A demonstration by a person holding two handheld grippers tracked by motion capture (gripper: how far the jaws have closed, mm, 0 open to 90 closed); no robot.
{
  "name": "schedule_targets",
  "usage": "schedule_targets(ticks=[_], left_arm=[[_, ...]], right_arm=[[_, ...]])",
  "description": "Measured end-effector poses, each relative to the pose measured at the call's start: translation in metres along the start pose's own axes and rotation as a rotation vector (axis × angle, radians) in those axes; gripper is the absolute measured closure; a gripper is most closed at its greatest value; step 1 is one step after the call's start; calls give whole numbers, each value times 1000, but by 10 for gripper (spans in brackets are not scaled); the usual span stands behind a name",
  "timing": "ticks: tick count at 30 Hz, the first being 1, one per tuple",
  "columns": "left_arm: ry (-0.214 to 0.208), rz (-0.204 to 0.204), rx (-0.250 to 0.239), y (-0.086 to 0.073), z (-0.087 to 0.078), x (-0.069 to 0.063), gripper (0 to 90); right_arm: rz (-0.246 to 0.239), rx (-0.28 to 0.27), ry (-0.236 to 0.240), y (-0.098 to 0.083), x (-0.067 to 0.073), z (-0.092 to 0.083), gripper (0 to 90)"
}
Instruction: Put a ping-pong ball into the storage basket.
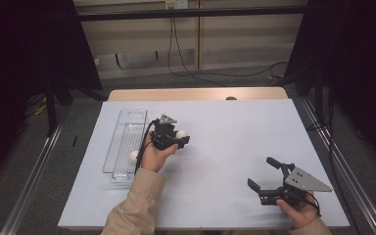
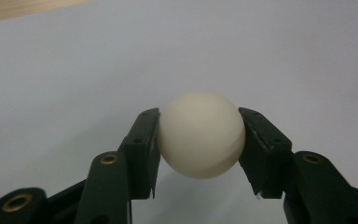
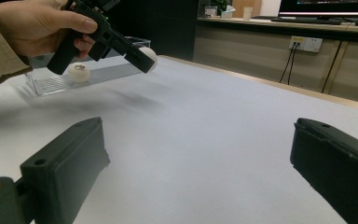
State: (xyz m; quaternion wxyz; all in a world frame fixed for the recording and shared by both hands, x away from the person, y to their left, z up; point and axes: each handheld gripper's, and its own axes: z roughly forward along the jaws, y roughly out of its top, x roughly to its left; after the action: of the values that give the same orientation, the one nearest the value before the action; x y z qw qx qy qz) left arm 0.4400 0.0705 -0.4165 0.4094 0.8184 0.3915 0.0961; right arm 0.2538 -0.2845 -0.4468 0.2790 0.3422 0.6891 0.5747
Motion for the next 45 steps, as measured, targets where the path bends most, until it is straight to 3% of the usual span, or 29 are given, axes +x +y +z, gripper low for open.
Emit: schedule_targets(ticks=[10,20,37,45], left_arm=[[-1,-12,-7,1,-3,0,511],[6,2,-7,2,-6,1,511],[20,-24,-19,3,-11,6,511],[34,-8,-13,4,-15,7,511]], right_arm=[[-1,-1,2,0,0,0,32],[2,-3,-2,0,0,-1,32],[4,-3,-3,0,-1,-1,32],[4,-3,0,0,0,-1,32]])
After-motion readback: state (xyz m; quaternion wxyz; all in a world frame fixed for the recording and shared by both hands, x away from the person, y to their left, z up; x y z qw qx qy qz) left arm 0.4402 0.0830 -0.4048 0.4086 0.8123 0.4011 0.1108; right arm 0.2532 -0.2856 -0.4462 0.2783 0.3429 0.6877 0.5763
